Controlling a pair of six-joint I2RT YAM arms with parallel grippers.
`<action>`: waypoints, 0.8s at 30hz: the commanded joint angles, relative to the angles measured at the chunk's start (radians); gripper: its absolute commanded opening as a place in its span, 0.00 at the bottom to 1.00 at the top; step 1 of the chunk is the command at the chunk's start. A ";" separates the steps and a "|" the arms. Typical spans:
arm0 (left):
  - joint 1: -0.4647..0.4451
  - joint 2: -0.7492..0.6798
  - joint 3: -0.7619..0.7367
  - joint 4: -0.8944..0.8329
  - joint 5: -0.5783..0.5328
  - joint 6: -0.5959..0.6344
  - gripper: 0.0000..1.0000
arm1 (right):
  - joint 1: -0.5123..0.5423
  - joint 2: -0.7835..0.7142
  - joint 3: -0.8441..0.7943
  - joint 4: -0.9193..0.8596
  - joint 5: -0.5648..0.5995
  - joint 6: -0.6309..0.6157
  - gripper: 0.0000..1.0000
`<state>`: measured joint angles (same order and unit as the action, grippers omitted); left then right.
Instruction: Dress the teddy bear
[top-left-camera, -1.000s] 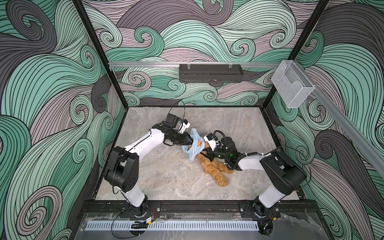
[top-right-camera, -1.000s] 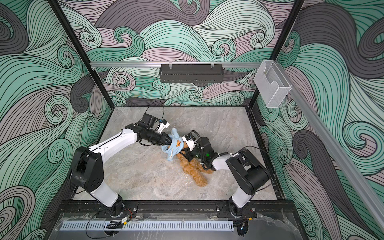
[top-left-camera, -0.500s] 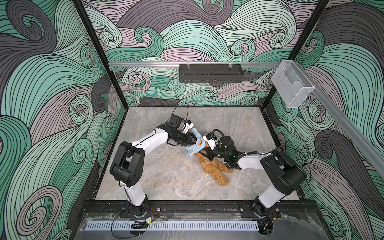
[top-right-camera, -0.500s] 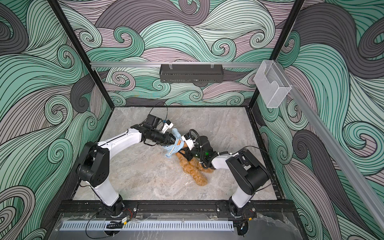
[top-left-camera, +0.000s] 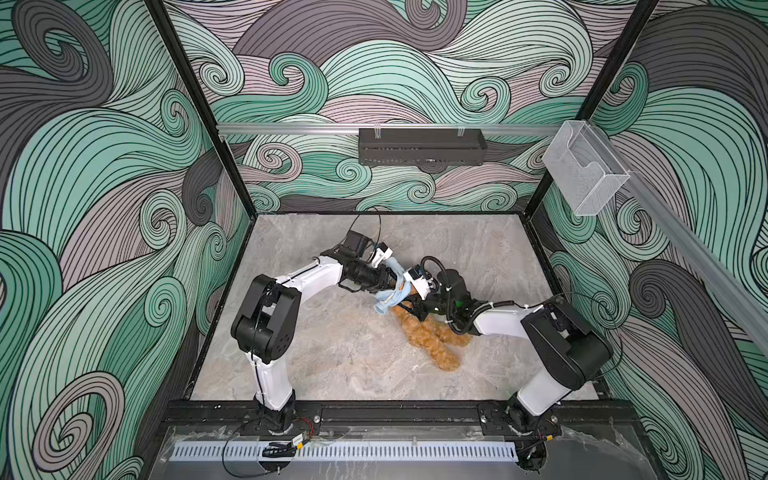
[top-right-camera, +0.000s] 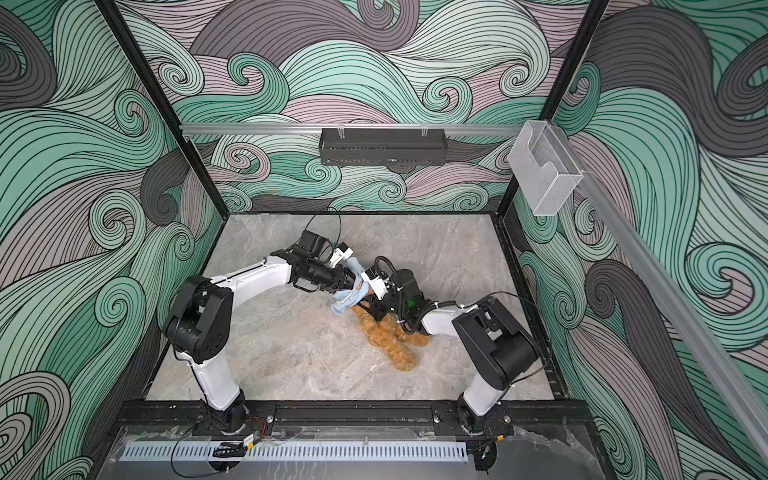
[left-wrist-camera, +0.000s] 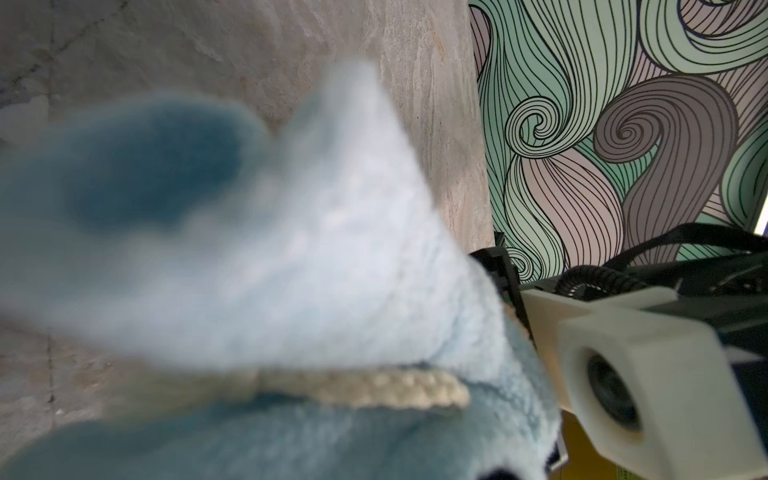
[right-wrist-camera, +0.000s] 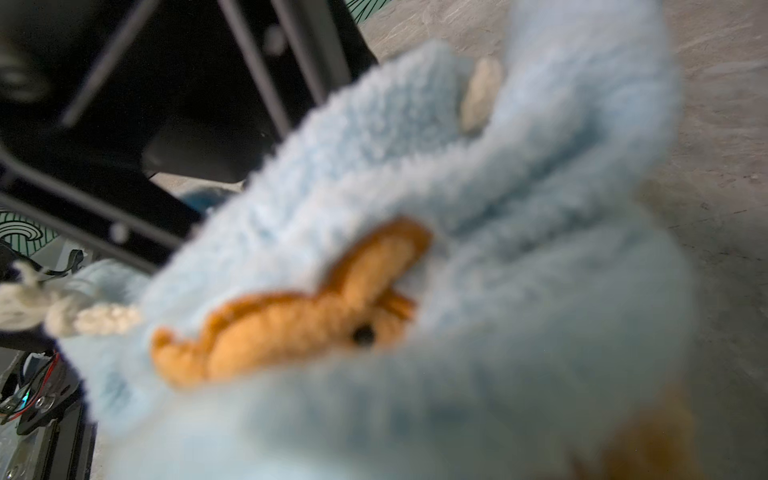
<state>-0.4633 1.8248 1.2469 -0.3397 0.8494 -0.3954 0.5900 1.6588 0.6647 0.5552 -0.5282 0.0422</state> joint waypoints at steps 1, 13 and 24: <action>-0.087 0.023 -0.015 0.041 0.222 -0.036 0.38 | 0.031 -0.014 0.117 0.170 -0.024 -0.060 0.28; 0.009 -0.157 -0.045 0.091 0.118 0.063 0.00 | -0.042 -0.100 -0.005 -0.086 0.133 0.062 0.64; 0.043 -0.217 -0.136 0.258 -0.060 0.279 0.00 | -0.204 -0.542 0.020 -0.677 -0.034 0.169 0.93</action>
<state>-0.4316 1.6299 1.1248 -0.1436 0.8169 -0.2287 0.4175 1.2049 0.6437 0.0929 -0.4881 0.1867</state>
